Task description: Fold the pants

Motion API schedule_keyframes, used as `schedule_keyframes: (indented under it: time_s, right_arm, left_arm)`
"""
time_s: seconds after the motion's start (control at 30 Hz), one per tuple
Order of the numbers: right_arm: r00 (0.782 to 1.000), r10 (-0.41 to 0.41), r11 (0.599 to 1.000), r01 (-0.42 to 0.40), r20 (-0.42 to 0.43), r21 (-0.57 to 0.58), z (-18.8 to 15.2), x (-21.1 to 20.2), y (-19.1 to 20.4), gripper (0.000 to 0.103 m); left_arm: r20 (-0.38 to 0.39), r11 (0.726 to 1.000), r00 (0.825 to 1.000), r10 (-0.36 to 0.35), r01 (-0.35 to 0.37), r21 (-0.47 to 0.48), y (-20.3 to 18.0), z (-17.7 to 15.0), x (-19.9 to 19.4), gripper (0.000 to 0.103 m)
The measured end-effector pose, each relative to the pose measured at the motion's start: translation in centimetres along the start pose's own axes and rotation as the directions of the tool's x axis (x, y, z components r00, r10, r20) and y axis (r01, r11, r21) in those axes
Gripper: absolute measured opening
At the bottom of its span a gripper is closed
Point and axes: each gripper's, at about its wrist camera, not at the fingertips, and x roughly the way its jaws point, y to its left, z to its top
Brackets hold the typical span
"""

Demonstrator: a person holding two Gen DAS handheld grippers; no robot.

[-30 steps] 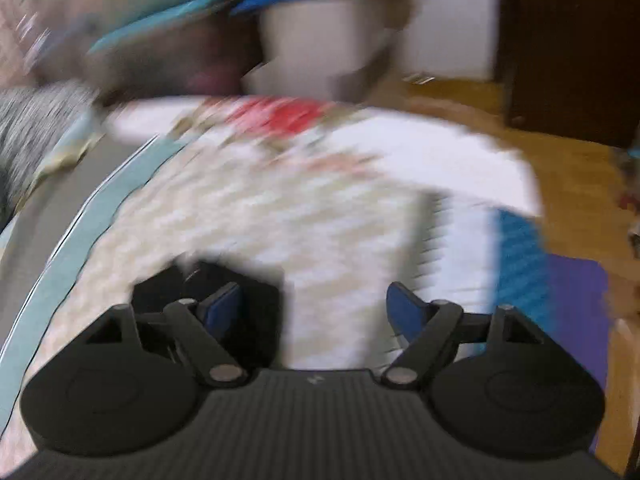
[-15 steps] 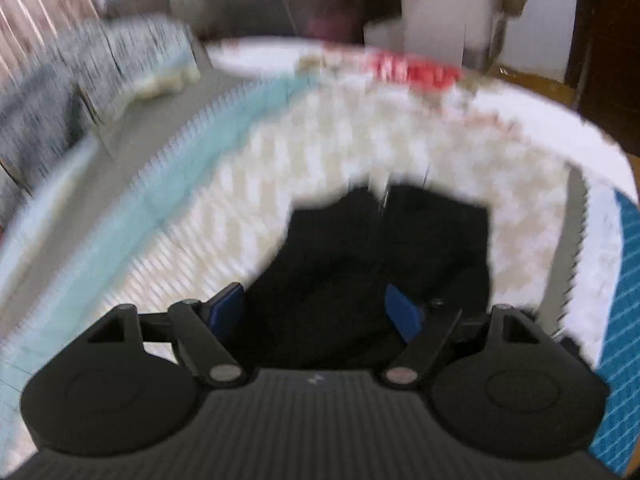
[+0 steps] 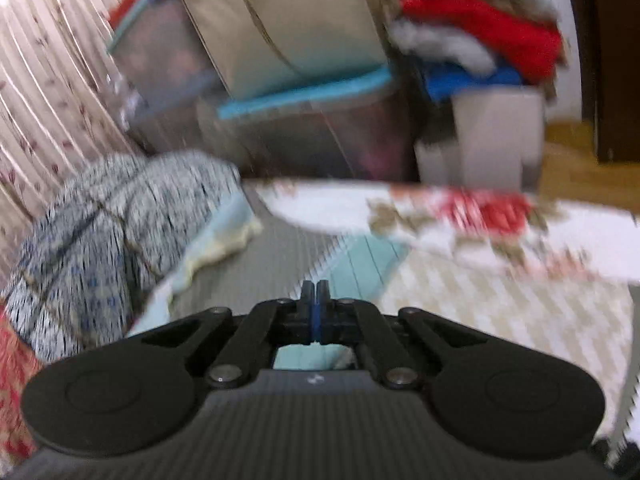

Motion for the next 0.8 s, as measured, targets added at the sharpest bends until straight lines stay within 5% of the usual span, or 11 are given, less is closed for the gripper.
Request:
schedule_keyframes:
  time_s: [0.07,0.13,0.3,0.47,0.8]
  right_arm:
    - [0.999,0.016,1.000,-0.016,-0.034,0.013,-0.8,1.3,0.6,0.018]
    - [0.995,0.030,0.999,-0.028,-0.099,0.023,-2.4,2.4,0.6,0.025]
    - [0.981,0.090,0.993,-0.101,-0.174,-0.053,-6.3,0.9,-0.7,0.027]
    - [0.981,0.087,0.993,-0.100,-0.174,-0.067,-7.0,-2.3,-4.6,0.042]
    - [0.976,0.078,0.995,-0.089,-0.201,-0.049,-6.5,-4.1,-10.1,0.054]
  left_arm:
    - [-0.051,0.997,0.995,0.082,-0.082,0.005,-0.1,-0.3,3.0,0.046]
    - [-0.105,0.990,0.985,0.140,-0.138,0.029,-0.3,-0.9,4.8,0.047]
    - [-0.112,0.993,0.989,0.093,-0.085,0.078,-0.2,-2.0,2.9,0.057]
    - [-0.113,0.994,0.993,0.033,-0.021,0.110,1.1,-2.4,-2.1,0.070]
    - [-0.200,0.990,0.976,0.088,-0.064,0.122,3.5,-6.9,-6.8,0.076]
